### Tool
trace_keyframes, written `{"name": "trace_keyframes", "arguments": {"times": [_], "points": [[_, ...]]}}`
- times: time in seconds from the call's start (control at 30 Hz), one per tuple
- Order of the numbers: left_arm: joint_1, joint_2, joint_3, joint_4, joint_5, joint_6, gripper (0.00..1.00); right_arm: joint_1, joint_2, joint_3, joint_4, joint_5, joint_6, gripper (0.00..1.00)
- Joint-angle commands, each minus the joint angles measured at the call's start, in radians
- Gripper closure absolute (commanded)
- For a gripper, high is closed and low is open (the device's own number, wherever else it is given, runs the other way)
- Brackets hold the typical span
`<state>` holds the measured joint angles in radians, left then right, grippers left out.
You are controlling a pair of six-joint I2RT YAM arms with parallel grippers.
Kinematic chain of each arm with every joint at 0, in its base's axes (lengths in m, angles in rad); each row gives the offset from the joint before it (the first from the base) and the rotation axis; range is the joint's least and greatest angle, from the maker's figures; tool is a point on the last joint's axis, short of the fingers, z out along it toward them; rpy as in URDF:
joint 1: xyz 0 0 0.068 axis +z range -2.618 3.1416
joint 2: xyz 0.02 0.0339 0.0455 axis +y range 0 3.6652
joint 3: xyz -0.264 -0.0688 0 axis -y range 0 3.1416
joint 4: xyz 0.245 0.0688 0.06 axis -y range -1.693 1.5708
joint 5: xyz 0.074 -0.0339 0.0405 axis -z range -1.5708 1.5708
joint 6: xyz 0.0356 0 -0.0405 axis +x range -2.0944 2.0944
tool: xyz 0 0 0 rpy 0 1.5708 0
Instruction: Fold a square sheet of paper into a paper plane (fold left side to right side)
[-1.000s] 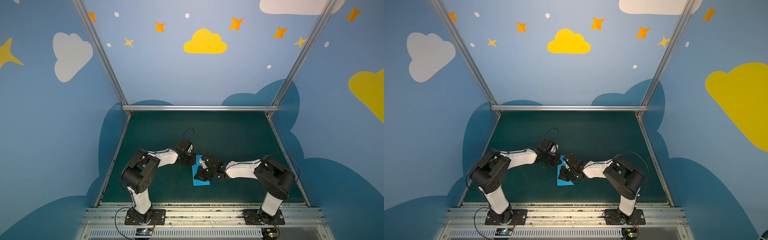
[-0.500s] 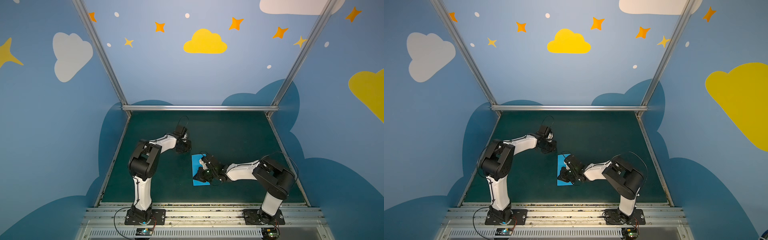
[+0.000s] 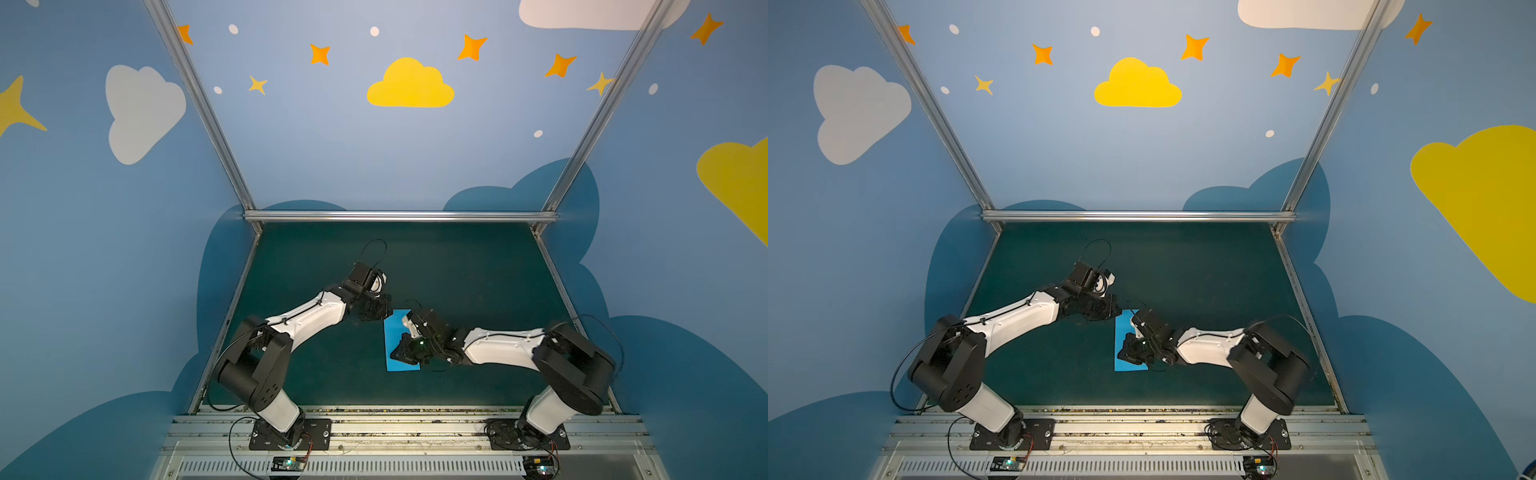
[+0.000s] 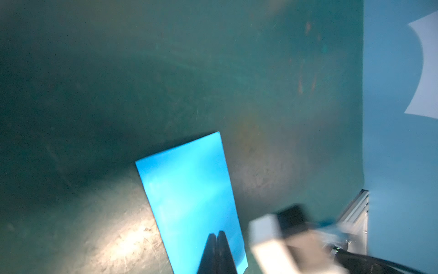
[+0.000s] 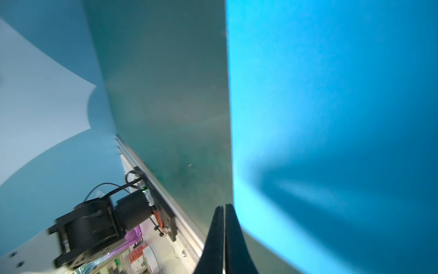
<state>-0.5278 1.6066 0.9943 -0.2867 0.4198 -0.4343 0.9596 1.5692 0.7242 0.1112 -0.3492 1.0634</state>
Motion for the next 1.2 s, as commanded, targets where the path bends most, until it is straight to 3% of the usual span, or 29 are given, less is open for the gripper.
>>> {"name": "trace_keyframes", "arguments": {"times": [0.0, 0.13, 0.23, 0.5, 1.17], "points": [[-0.012, 0.013, -0.021, 0.022, 0.003, -0.014, 0.96, -0.019, -0.124, -0.074, -0.138, 0.074, -0.021, 0.93], [-0.018, 0.058, 0.0, 0.014, -0.012, -0.001, 0.96, -0.056, -0.246, -0.169, -0.188, 0.095, -0.015, 0.59], [-0.018, 0.089, 0.013, 0.023, -0.027, 0.002, 0.96, -0.073, -0.295, -0.227, -0.2, 0.104, 0.005, 0.49], [-0.018, 0.158, 0.016, 0.037, -0.072, 0.011, 0.96, -0.07, -0.257, -0.239, -0.151, 0.053, -0.005, 0.46], [-0.017, 0.23, 0.0, 0.058, -0.08, 0.01, 0.96, -0.054, -0.115, -0.21, -0.016, 0.05, 0.062, 0.47]]}}
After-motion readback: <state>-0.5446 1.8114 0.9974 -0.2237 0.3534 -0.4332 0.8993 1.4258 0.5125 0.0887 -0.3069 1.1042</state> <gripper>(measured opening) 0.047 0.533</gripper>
